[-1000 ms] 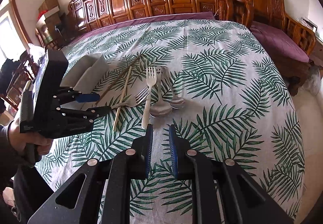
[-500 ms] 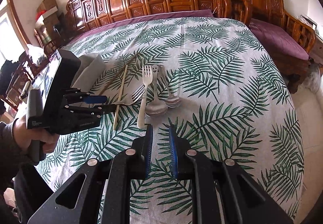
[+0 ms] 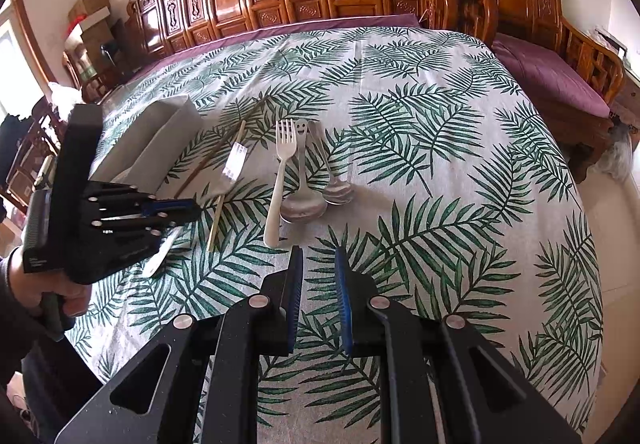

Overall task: Organize utensils
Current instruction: 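Move the left tool over the utensil pile and grasp a steel fork, then grasp a white plastic fork with the right tool while the left tool holds the steel fork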

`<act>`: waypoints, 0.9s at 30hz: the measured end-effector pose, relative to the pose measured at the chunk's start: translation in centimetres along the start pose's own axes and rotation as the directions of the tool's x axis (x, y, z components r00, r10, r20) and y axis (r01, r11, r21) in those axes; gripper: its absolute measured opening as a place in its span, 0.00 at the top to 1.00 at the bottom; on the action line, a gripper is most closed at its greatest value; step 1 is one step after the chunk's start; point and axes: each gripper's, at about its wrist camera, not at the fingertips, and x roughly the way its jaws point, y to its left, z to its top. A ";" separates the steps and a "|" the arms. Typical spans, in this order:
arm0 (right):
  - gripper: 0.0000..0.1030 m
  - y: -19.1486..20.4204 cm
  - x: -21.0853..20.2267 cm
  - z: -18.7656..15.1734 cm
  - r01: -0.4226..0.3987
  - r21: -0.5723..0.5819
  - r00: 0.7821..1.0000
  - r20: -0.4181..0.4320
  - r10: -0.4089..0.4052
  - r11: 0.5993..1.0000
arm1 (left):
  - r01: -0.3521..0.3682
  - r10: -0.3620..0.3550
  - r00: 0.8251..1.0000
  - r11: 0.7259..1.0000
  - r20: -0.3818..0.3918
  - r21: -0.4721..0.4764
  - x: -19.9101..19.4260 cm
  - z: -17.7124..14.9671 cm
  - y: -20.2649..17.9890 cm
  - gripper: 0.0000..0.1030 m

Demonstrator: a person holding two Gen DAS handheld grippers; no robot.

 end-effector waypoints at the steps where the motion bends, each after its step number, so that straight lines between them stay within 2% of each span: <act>1: 0.82 0.1 0.1 0.0 0.001 -0.001 1.000 -0.001 -0.001 1.000 | 0.002 -0.002 1.000 1.000 0.008 -0.007 -0.3 -0.1 0.2 0.94; 8: 0.82 2.0 1.8 0.8 -0.005 -0.049 1.000 -0.009 0.005 0.999 | 0.016 -0.013 0.996 0.999 0.084 -0.040 -3.5 -0.2 2.1 0.94; 16: 0.82 4.5 5.9 4.0 -0.010 -0.118 0.999 -0.035 0.006 0.993 | 0.029 -0.019 0.988 0.998 0.152 -0.064 -6.6 0.2 4.2 0.94; 21: 0.82 4.5 9.3 6.2 0.005 -0.125 0.997 -0.078 -0.015 0.992 | 0.030 -0.018 0.985 0.997 0.174 -0.067 -7.6 0.3 4.9 0.94; 27: 0.82 4.2 12.4 7.3 0.004 -0.126 0.989 -0.146 -0.023 0.992 | 0.031 -0.015 0.981 0.996 0.195 -0.080 -8.6 0.5 6.1 0.94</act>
